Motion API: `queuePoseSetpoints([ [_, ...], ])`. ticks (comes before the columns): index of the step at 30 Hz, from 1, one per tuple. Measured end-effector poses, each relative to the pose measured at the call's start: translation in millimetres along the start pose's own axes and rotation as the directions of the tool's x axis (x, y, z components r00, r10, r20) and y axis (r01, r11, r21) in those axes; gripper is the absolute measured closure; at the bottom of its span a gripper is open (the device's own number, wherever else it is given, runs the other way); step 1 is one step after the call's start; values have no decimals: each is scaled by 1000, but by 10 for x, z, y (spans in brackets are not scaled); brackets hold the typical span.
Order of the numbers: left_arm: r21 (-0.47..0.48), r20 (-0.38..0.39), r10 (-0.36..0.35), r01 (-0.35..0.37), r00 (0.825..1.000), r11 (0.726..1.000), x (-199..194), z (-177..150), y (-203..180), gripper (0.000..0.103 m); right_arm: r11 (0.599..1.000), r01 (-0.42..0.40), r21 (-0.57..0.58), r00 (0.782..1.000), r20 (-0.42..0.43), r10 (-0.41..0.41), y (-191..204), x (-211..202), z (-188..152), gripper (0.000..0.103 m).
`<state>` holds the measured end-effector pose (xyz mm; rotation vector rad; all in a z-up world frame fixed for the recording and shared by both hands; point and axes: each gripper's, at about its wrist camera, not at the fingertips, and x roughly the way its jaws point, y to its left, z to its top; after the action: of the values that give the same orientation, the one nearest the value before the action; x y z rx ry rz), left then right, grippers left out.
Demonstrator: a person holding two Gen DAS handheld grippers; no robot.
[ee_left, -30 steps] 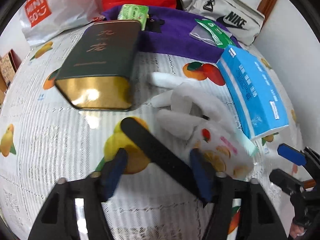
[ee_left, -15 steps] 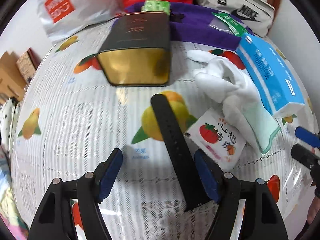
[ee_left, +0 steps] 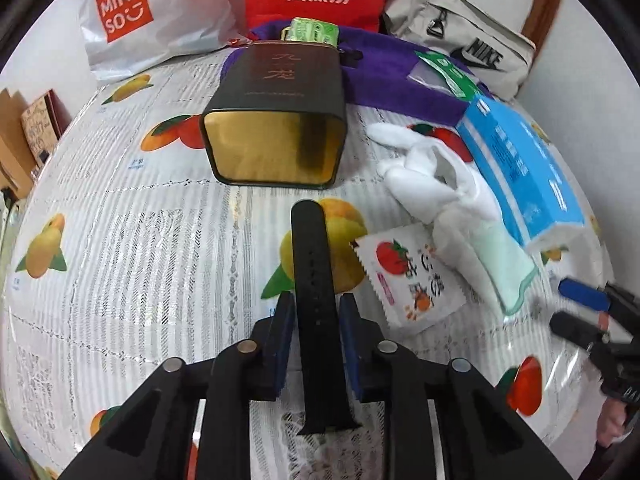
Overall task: Organize soft objects
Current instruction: 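Grasp the white gloves by the green cuff with the right tool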
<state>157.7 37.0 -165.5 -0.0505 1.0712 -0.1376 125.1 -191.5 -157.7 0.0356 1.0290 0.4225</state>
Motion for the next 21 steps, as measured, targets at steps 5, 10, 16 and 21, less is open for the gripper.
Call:
queuePoseSetpoints([
  [5, 48, 14, 67, -68, 998, 997, 52, 51, -89, 83, 1000, -1, -2, 1000, -7, 1, 15, 49, 27, 48],
  [10, 42, 26, 47, -48, 999, 998, 35, 28, -31, 83, 1000, -11, -17, 1000, 7, 11, 85, 53, 81, 48],
  [16, 28, 26, 32, -33, 999, 999, -3, -6, 49, 83, 999, -28, -37, 999, 17, 29, 228, 197, 206, 48],
  [21, 48, 32, 27, -29, 999, 998, -38, -69, 103, 83, 999, -35, 9, 999, 18, 35, 234, 426, 288, 57],
])
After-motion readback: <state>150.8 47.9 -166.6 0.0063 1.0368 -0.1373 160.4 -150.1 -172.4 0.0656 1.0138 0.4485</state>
